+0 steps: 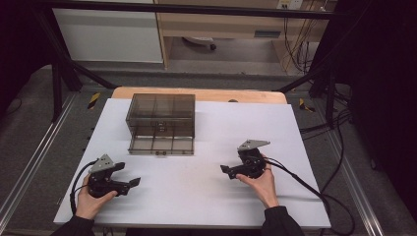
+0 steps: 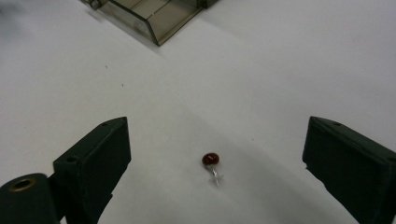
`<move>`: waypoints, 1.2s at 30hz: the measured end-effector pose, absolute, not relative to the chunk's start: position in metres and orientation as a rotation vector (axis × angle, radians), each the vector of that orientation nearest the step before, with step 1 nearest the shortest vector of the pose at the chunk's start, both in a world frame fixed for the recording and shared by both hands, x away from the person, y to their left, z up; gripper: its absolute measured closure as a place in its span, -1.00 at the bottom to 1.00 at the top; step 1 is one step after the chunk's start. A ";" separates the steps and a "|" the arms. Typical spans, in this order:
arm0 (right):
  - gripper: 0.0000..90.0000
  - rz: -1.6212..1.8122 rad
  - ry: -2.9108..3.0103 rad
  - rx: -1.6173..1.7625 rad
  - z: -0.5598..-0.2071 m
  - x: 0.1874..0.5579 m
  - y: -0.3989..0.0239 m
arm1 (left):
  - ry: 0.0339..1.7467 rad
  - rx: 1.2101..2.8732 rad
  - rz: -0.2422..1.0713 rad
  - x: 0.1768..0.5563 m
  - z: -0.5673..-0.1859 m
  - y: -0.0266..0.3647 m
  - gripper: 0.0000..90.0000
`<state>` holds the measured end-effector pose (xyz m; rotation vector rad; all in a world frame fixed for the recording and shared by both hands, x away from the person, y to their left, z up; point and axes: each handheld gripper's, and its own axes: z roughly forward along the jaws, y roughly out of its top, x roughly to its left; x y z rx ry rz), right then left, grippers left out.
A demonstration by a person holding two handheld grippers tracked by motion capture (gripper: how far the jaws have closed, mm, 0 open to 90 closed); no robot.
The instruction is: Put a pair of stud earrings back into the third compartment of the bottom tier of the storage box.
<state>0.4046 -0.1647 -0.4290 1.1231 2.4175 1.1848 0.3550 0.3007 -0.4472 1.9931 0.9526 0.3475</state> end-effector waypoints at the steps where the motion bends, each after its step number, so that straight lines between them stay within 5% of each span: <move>1: -0.78 1.183 2.424 1.132 -0.430 0.404 -0.165 | 0.954 1.994 0.348 0.355 -0.447 0.301 -0.81; 19: 0.21 1.157 2.466 1.099 -0.448 0.401 -0.168 | 0.952 1.995 0.346 0.355 -0.448 0.301 -0.80; 36: 0.65 1.156 2.477 1.086 -0.454 0.404 -0.169 | 0.946 1.996 0.344 0.355 -0.448 0.300 -0.80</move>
